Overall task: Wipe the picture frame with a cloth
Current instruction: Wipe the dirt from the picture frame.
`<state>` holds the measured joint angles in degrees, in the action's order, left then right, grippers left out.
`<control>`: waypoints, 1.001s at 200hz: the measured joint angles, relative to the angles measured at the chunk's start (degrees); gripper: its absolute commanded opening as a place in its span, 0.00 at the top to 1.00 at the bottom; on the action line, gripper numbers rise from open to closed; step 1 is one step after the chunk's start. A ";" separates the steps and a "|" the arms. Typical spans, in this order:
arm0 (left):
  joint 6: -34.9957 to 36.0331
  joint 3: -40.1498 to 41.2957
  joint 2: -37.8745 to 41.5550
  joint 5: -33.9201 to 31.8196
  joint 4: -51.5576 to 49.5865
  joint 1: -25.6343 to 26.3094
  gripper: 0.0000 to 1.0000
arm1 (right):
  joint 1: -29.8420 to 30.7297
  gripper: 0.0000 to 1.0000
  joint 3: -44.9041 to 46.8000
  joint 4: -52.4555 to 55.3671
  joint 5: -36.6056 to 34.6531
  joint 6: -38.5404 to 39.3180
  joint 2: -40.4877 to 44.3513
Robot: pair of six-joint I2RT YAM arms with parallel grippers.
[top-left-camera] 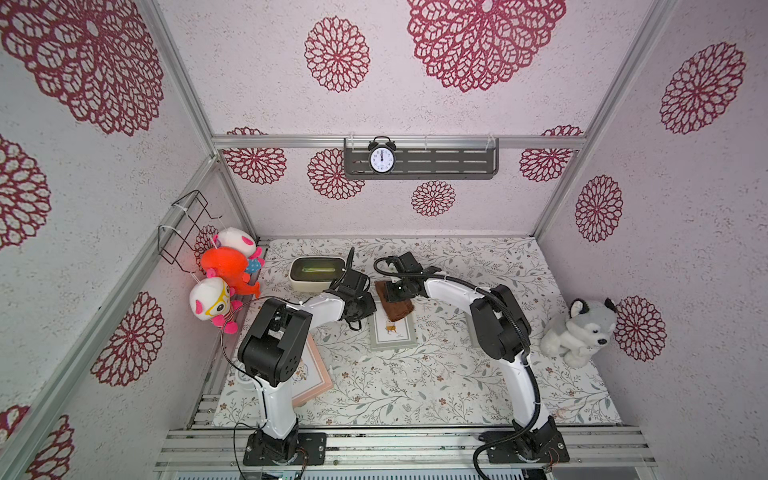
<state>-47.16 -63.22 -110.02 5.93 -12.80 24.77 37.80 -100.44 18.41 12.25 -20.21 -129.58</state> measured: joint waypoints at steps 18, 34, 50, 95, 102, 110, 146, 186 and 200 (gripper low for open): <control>0.02 0.13 0.00 0.00 0.20 0.00 0.81 | 0.61 1.00 -0.22 -0.87 0.00 -0.44 -0.35; 0.04 0.24 0.00 0.00 0.35 0.00 0.81 | -0.07 1.00 0.98 -2.01 0.81 -0.55 0.02; 0.04 0.33 0.00 0.13 0.79 0.04 0.81 | -1.57 1.00 3.61 -2.73 1.03 -0.59 1.62; 0.04 0.04 -0.37 1.05 2.38 0.20 0.81 | -5.42 1.00 3.39 0.39 0.96 -0.94 2.40; 0.04 0.00 -0.44 1.09 2.45 0.24 0.81 | -5.18 1.00 2.36 1.09 0.70 -0.98 1.86; 0.04 -0.04 -0.57 1.09 2.45 0.26 0.81 | -4.61 1.00 0.74 1.66 0.61 -1.07 0.92; 0.04 -0.04 -0.59 1.11 2.49 0.26 0.82 | -0.66 1.00 -5.40 2.01 1.33 -1.53 -3.15; 0.04 0.37 -0.59 1.11 2.99 0.26 0.82 | -0.61 1.00 -5.95 2.82 1.36 -1.79 -3.50; 0.04 0.55 -0.57 1.11 3.23 0.26 0.82 | -1.88 1.00 -6.43 3.85 1.01 -1.88 -3.45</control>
<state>-47.11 -62.67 -110.59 7.05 -9.56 25.04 35.92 -106.87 22.26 13.26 -22.09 -133.03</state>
